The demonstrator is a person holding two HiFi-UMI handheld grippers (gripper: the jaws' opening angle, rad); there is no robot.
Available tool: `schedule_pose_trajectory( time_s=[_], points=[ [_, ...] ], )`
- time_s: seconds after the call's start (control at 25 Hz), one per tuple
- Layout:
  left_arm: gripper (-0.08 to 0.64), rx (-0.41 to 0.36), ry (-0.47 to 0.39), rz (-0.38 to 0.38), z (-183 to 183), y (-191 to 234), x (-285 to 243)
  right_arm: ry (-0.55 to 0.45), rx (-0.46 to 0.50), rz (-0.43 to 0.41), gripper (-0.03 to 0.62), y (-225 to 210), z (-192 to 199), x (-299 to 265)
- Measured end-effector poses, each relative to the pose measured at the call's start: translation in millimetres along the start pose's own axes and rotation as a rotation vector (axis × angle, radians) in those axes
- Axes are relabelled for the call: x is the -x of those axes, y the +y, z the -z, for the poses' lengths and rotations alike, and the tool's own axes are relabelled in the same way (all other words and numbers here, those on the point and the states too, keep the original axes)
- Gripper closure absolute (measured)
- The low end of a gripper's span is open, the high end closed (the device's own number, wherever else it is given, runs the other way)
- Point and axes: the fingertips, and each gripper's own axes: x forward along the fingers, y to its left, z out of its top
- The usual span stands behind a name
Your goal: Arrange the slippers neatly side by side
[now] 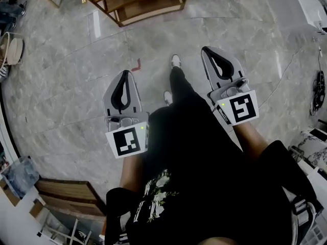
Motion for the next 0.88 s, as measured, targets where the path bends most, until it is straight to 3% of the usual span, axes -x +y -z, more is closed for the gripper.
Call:
schedule_pose_trajectory(
  time_s=[0.24,0.56,0.88],
  points=[
    [0.558,0.009,0.031,0.006,3,-3,-21,0.048,-0.030,-0.005,0.598,-17,14,-14],
    [0.558,0.030,0.053,-0.024,2,22,-57,0.025,-0.034,-0.063,0.598,-29,1,-74],
    [0.558,-0.026,0.038,-0.014,-34,40,-106,-0.020,-0.059,-0.046,0.598,-61,-6,-120]
  ],
)
